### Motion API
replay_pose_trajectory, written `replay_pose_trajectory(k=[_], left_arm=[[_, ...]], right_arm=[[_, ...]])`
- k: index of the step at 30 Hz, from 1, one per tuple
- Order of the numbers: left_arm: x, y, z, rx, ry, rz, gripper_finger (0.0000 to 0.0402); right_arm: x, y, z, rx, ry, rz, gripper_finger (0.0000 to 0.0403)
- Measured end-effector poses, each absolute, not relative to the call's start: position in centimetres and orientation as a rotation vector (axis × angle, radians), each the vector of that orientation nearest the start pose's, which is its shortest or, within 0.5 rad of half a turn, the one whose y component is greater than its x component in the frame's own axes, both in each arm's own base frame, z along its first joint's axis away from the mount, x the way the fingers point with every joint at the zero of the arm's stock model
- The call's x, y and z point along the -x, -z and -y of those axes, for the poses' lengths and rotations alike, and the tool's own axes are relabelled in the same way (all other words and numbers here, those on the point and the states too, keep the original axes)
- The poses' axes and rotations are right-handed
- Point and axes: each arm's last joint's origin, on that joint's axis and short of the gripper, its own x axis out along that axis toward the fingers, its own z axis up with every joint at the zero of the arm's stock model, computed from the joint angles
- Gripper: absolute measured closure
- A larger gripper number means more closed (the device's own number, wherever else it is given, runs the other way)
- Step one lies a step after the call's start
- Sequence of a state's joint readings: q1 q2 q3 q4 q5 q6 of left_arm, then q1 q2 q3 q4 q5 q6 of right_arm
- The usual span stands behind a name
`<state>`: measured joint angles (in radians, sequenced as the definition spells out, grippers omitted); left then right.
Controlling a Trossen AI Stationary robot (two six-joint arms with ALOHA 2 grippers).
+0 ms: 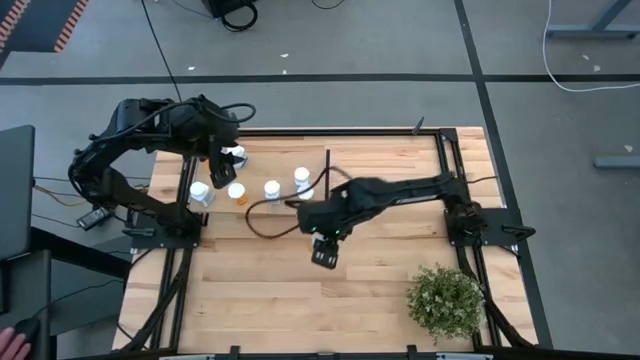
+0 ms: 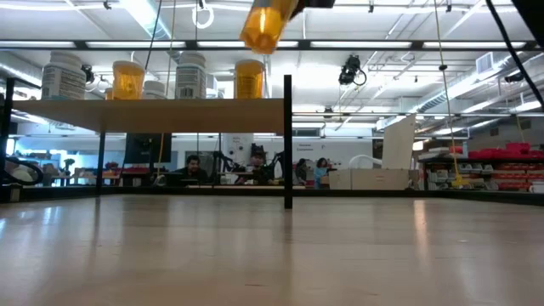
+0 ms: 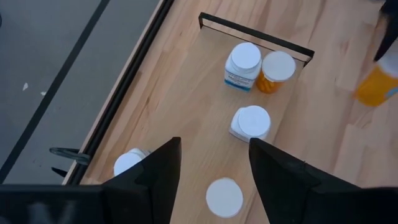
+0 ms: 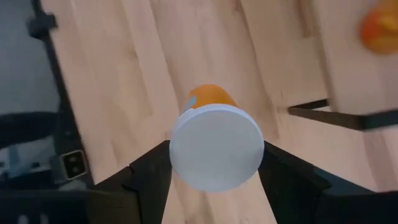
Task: Pick and place medicine bottles onto shelf by color
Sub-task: Put the orange pill bottle on the shelf
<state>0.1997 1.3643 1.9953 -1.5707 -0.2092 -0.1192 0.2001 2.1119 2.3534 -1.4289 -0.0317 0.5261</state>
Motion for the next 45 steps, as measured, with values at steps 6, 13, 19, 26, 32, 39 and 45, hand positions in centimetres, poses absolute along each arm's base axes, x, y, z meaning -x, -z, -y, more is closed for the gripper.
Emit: replay_pose_trajectory(k=[6,13,19,26,32,39,45], left_arm=[[-17.6,-47.9,-4.2,0.105,-0.435,-0.911,0.0205],[-17.6,-47.9,-4.2,0.126,-0.444,-0.905,0.0207],[-17.6,-47.9,-4.2,0.127,-0.445,-0.905,0.0206],[-17.6,-47.9,-4.0,0.161,-0.399,-0.905,0.0214],[-17.8,-47.9,-3.2,0.181,-0.355,-0.904,0.0214],[-18.0,-47.9,-2.3,0.207,-0.33,-0.9,0.0221],[-18.2,-47.9,-0.8,0.206,-0.273,-0.896,0.0232]], right_arm=[[-43.2,-31.3,-9.4,-0.305,0.117,-1.297,0.0173],[-45.0,-27.0,-11.1,-0.27,0.1,-1.367,0.0173],[-46.4,-23.6,-12.3,-0.246,0.079,-1.402,0.0173],[-47.1,-21.4,-12.3,-0.244,0.089,-1.437,0.0173],[-47.9,-21.6,-12.2,-0.247,0.083,-1.347,0.0173],[-48.2,-19.8,-11.4,-0.262,0.098,-1.361,0.0173],[-48.1,-19.5,-11.0,-0.275,0.094,-1.38,0.0173]])
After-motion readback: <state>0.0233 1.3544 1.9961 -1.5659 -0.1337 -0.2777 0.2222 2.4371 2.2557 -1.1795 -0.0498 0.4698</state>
